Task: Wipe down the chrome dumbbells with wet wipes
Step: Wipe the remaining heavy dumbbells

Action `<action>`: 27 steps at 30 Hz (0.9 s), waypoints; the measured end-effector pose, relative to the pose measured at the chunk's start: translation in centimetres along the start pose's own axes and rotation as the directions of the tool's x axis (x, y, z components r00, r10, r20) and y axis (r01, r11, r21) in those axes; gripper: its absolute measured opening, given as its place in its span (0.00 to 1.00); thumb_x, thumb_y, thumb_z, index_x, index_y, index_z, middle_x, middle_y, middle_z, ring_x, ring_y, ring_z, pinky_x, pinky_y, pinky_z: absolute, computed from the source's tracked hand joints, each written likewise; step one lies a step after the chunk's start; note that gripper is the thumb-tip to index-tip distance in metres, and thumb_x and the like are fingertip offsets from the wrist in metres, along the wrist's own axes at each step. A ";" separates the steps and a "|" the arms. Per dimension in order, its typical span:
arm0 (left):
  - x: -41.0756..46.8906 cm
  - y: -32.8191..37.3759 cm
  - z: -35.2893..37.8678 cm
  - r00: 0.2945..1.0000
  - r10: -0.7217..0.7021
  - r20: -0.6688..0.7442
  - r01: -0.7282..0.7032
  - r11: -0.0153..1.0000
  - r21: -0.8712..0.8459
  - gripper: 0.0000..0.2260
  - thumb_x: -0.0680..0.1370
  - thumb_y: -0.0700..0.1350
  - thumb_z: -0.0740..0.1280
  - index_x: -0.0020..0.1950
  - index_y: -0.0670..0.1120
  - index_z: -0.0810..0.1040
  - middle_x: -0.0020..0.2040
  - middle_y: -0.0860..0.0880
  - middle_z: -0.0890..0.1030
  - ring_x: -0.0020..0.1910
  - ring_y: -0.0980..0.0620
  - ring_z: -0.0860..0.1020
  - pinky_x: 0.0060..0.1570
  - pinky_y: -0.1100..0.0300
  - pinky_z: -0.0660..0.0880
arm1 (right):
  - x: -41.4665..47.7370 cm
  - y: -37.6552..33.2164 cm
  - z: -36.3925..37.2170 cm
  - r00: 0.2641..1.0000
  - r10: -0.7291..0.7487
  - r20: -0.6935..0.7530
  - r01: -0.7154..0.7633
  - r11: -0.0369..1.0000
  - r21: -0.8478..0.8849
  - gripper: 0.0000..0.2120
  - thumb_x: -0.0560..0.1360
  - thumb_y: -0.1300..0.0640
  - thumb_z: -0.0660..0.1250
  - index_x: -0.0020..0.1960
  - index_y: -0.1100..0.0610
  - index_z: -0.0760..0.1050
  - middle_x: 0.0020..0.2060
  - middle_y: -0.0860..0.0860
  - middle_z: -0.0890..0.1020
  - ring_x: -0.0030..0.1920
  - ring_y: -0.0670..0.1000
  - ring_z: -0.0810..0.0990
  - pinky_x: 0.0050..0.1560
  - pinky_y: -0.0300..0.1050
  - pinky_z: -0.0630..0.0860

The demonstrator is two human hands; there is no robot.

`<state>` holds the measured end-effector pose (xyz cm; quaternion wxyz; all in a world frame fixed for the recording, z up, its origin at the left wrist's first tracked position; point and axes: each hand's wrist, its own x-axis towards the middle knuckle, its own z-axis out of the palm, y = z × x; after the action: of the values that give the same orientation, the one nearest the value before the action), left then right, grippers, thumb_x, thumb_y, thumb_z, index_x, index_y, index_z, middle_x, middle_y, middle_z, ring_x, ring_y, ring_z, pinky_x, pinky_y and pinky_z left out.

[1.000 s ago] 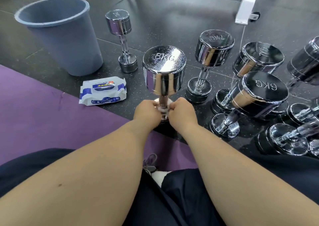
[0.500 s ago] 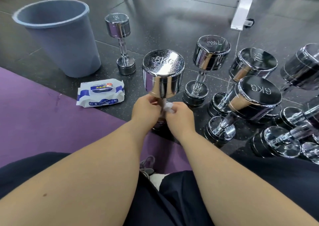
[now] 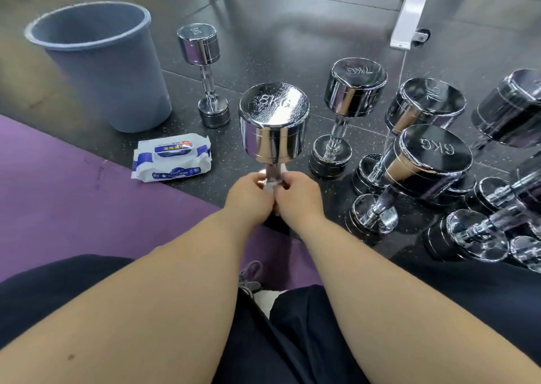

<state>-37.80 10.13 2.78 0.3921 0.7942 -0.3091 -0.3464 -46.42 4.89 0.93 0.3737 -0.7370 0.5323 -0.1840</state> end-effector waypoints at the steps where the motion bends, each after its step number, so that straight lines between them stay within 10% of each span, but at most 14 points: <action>1: 0.4 -0.5 -0.1 0.999 -0.003 -0.052 0.010 0.991 0.131 0.11 0.76 0.43 0.69 0.58 0.48 0.80 0.51 0.48 0.83 0.51 0.47 0.81 0.54 0.54 0.77 | -0.1 0.0 0.2 0.998 -0.059 0.012 0.060 0.987 -0.149 0.11 0.75 0.53 0.65 0.50 0.57 0.82 0.49 0.51 0.81 0.54 0.56 0.75 0.54 0.50 0.73; 4: 1.2 -1.3 -0.2 0.992 -0.063 -0.107 0.080 0.983 0.164 0.13 0.74 0.38 0.67 0.56 0.49 0.80 0.57 0.48 0.82 0.55 0.47 0.79 0.54 0.56 0.76 | 0.4 0.4 -0.1 0.990 -0.139 -0.007 0.130 0.946 -0.297 0.13 0.78 0.52 0.64 0.54 0.58 0.82 0.58 0.50 0.76 0.60 0.56 0.69 0.60 0.49 0.69; 11: 2.8 -1.3 -0.7 0.968 -0.199 -0.153 0.184 0.977 -0.105 0.18 0.73 0.31 0.56 0.40 0.52 0.78 0.54 0.45 0.81 0.52 0.45 0.79 0.51 0.54 0.77 | 1.4 1.1 -2.3 0.997 -0.068 0.034 0.074 0.972 -0.224 0.10 0.75 0.61 0.65 0.37 0.57 0.80 0.42 0.52 0.76 0.44 0.55 0.74 0.39 0.41 0.62; 16: 3.1 -1.3 -0.9 0.943 -0.266 -0.200 0.225 0.953 -0.205 0.19 0.73 0.30 0.56 0.37 0.52 0.78 0.48 0.47 0.81 0.46 0.46 0.78 0.46 0.55 0.77 | 0.6 1.6 -0.7 0.986 -0.165 -0.030 0.152 0.953 -0.262 0.13 0.77 0.65 0.60 0.53 0.63 0.82 0.58 0.55 0.79 0.58 0.58 0.77 0.55 0.46 0.73; 21: 3.0 -1.1 -0.7 0.953 -0.251 -0.172 0.232 0.965 -0.123 0.17 0.72 0.31 0.57 0.37 0.51 0.77 0.46 0.48 0.81 0.44 0.46 0.77 0.41 0.58 0.73 | -0.3 1.6 0.2 0.974 -0.099 0.206 0.188 0.857 -0.479 0.24 0.82 0.58 0.50 0.78 0.60 0.57 0.79 0.51 0.53 0.79 0.54 0.50 0.76 0.54 0.55; 27: 2.3 -0.4 -0.7 0.967 -0.186 -0.176 0.177 0.982 -0.068 0.15 0.74 0.33 0.57 0.39 0.51 0.78 0.44 0.51 0.78 0.45 0.47 0.76 0.44 0.58 0.73 | -1.7 1.5 0.1 0.989 -0.138 -0.045 0.107 0.904 -0.414 0.13 0.81 0.58 0.58 0.55 0.61 0.80 0.57 0.52 0.76 0.61 0.58 0.71 0.50 0.46 0.68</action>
<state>-35.84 8.83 2.07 0.4057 0.8370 -0.1889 -0.3150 -47.91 6.23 -0.03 0.1787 -0.8237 0.5250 -0.1180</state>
